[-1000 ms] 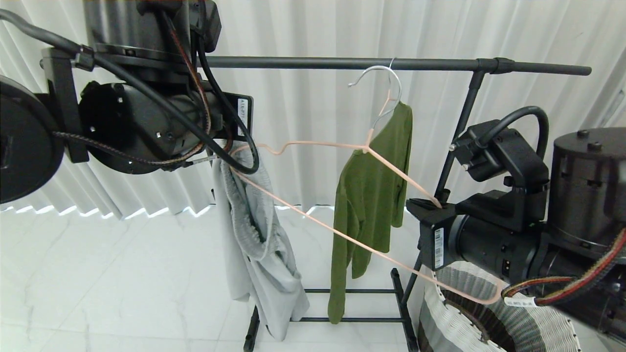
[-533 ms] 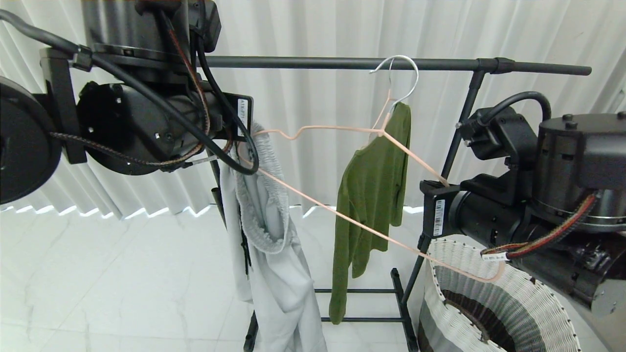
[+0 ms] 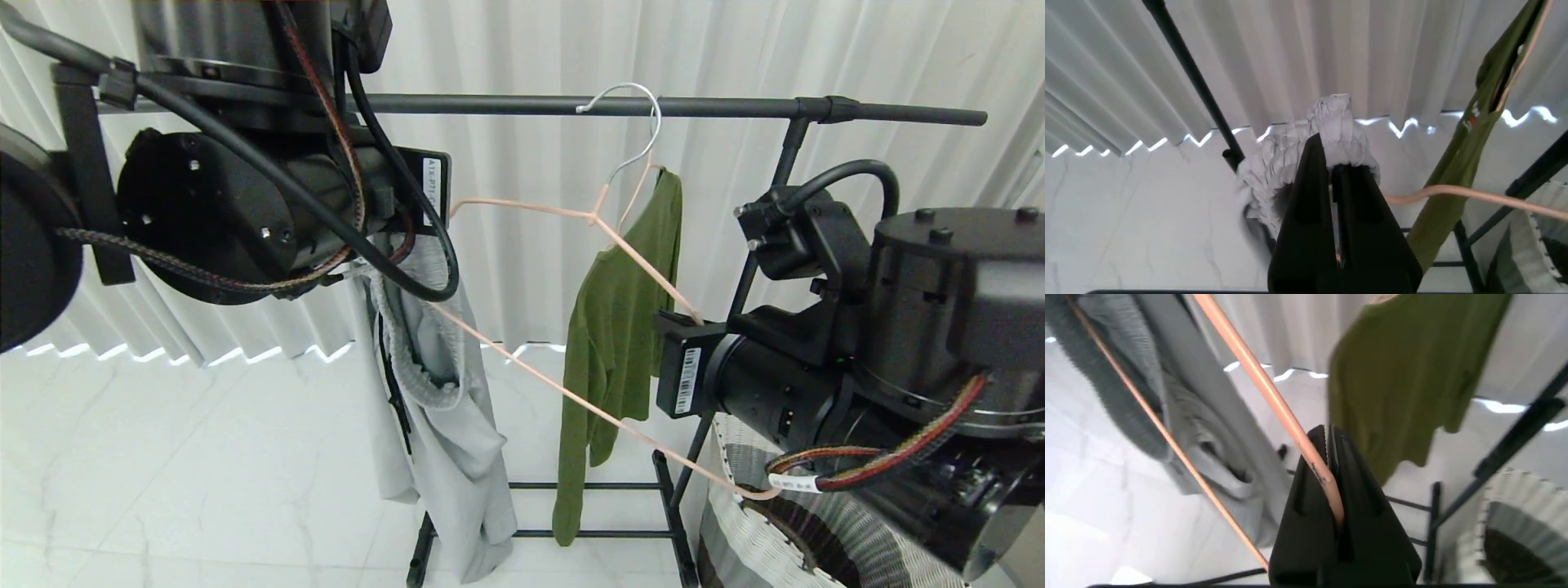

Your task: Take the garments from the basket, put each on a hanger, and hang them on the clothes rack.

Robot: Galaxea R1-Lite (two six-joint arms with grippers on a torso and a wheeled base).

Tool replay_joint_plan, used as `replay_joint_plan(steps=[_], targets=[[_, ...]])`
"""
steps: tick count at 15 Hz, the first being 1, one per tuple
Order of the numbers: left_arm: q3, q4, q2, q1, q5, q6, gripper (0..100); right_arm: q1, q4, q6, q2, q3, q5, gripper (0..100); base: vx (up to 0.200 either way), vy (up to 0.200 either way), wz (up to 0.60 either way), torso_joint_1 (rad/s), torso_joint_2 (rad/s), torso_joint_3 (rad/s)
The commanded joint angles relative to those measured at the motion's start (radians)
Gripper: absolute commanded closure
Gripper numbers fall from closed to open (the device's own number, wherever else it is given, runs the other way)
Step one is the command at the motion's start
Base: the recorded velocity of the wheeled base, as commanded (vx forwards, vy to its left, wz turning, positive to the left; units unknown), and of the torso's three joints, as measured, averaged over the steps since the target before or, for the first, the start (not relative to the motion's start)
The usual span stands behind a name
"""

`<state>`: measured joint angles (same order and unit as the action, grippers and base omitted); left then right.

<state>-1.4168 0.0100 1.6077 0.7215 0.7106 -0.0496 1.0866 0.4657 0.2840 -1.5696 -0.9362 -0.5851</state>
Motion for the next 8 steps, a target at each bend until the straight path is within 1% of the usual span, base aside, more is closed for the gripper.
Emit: replay_joint_plan(steps=[1,2,4,6,8], targets=[[-0.002,0.001,-0.012,0.004,0.0,0.0,100,0.027,0.014,0.001,-0.037,-0.003,0.002,100,0.0,0.0,0.0,0.0,0.0,0.0],[-0.004,0.001,-0.017,0.004,0.0,0.0,100,0.068,0.022,0.006,-0.044,-0.003,0.002,100,0.0,0.0,0.0,0.0,0.0,0.0],[-0.005,0.001,-0.018,0.006,0.0,0.007,100,0.101,0.027,0.029,-0.072,-0.001,0.002,100,0.0,0.0,0.0,0.0,0.0,0.0],[-0.014,0.001,-0.018,0.006,0.0,0.01,100,0.101,0.034,0.055,-0.095,-0.004,0.002,100,0.0,0.0,0.0,0.0,0.0,0.0],[-0.019,0.001,-0.025,0.018,0.0,0.022,100,0.098,0.034,0.06,-0.098,-0.006,0.002,100,0.0,0.0,0.0,0.0,0.0,0.0]])
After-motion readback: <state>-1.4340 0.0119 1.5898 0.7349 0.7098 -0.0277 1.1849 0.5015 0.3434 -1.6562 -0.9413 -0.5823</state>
